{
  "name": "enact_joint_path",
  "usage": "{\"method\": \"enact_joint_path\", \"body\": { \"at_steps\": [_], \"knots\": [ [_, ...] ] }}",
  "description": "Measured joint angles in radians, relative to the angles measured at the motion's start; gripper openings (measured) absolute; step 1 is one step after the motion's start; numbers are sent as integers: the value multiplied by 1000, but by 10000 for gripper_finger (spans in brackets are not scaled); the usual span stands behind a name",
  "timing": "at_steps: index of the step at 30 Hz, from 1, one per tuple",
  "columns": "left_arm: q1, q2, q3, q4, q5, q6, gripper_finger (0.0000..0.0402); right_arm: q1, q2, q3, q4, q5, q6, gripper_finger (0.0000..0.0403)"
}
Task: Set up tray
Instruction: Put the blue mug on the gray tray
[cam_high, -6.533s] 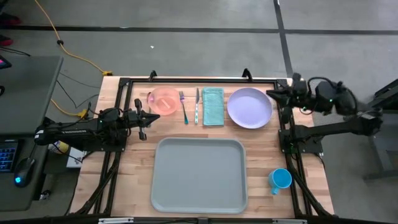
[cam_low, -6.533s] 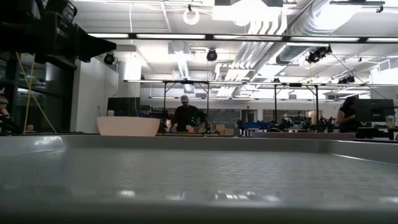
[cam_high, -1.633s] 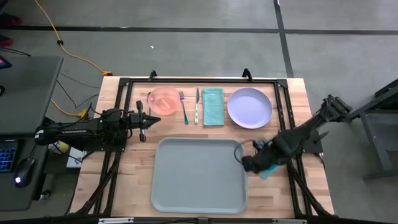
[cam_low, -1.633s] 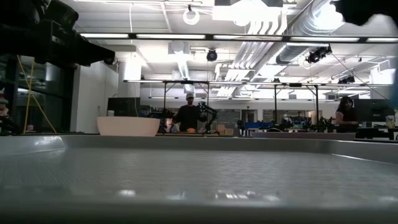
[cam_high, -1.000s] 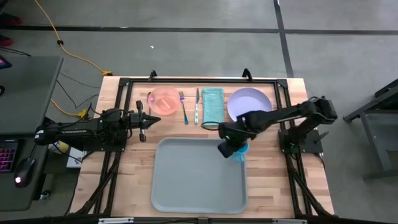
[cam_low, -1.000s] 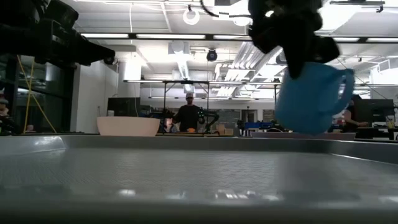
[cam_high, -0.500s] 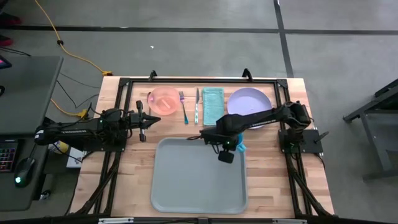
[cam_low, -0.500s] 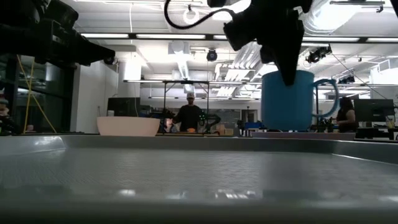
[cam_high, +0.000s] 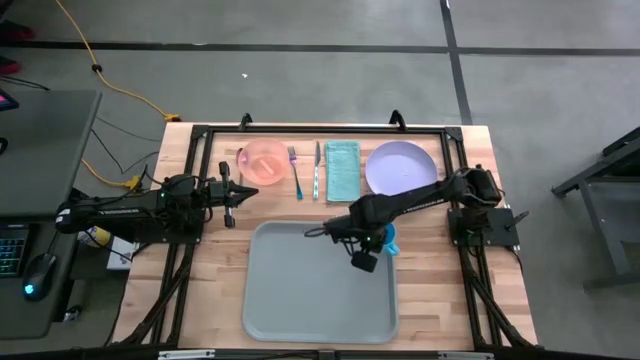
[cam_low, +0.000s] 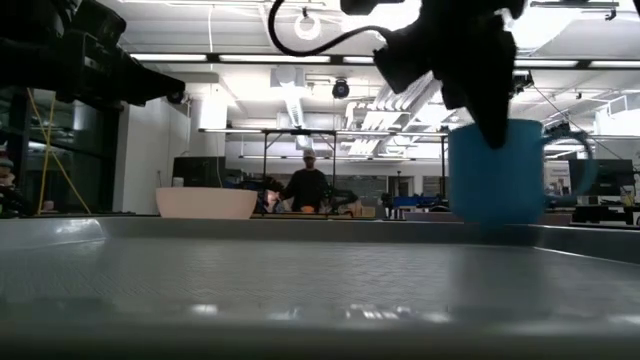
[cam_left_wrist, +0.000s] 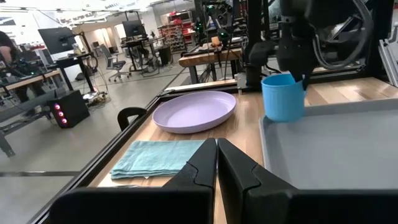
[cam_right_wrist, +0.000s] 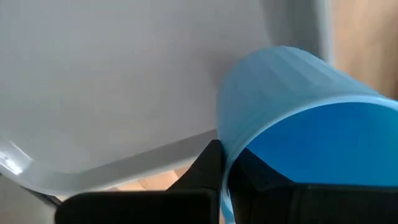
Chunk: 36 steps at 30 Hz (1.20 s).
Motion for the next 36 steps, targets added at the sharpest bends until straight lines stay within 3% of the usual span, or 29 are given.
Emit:
{"method": "enact_joint_path", "body": {
  "at_steps": [16,36],
  "knots": [
    [0,0,0,-5,1,0,46,-10,0,-23,119,43,87,0],
    [0,0,0,-7,3,0,46,-9,-3,-106,128,-7,114,0]
  ]
}}
